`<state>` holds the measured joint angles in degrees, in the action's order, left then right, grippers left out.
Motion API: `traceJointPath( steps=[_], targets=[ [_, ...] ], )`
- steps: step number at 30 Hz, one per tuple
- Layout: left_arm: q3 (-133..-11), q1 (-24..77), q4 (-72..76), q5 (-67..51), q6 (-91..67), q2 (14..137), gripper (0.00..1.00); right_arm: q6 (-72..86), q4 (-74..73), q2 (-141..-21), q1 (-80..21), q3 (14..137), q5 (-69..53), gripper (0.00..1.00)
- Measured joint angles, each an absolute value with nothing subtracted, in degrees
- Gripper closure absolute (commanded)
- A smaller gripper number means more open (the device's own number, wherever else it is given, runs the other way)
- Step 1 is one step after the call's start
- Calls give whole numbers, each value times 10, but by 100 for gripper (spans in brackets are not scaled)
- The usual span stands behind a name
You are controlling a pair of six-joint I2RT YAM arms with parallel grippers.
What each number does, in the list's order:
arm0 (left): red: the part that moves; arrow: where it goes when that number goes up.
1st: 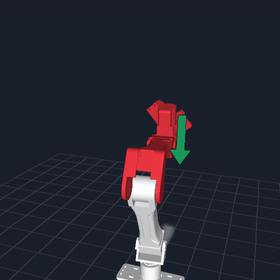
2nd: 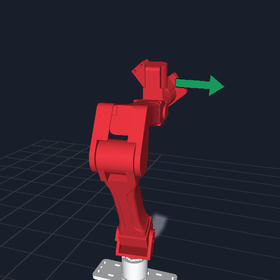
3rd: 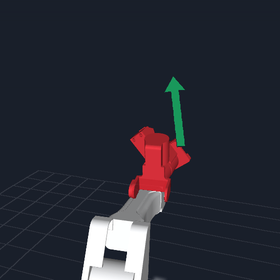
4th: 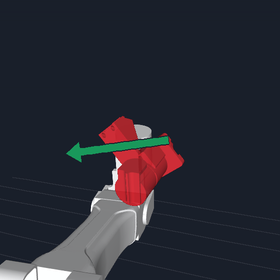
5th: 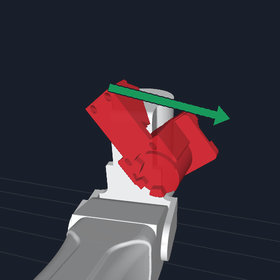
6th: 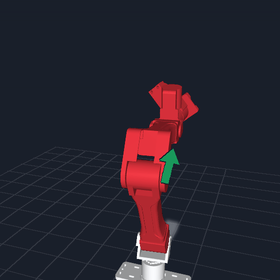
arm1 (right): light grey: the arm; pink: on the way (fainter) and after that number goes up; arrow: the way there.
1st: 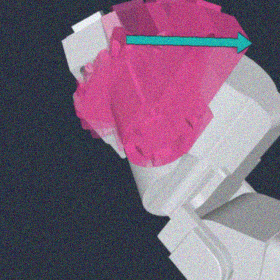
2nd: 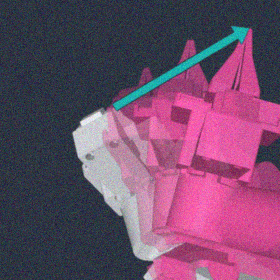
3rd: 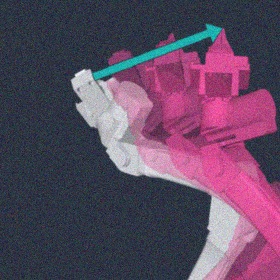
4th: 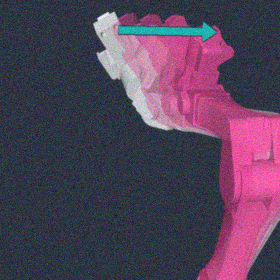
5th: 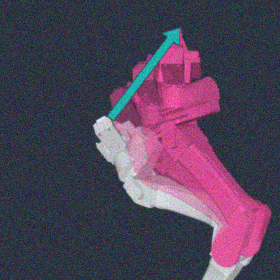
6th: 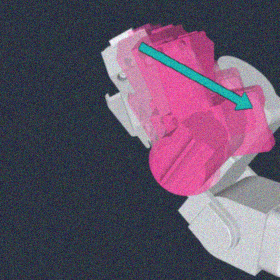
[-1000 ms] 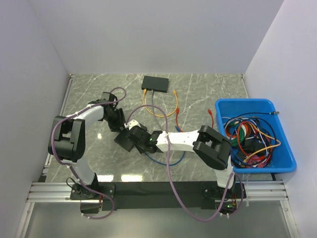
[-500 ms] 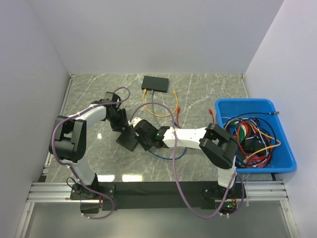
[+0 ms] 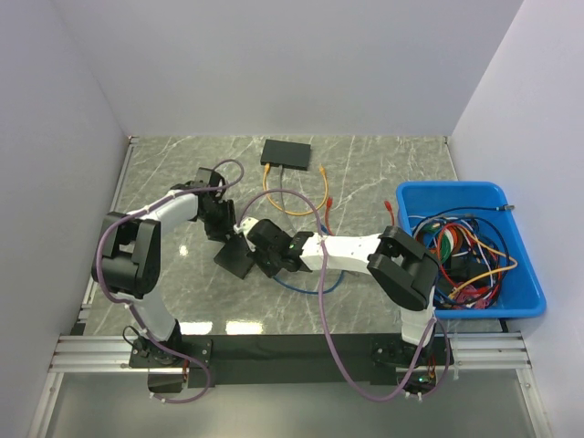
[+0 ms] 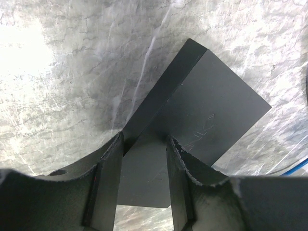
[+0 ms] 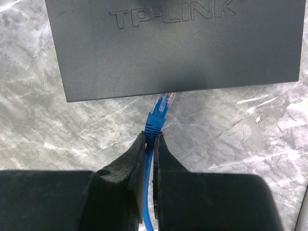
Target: Insert the plug into the switch port
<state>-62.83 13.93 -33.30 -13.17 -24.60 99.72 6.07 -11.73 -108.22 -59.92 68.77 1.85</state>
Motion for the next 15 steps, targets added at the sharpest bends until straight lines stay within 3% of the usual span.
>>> traceJointPath(
  steps=[15],
  targets=[
    [-644, 147, -345, -124, -229, 1007, 60, 15, -113, -1083, -604, 687, 25, 100]
  ],
)
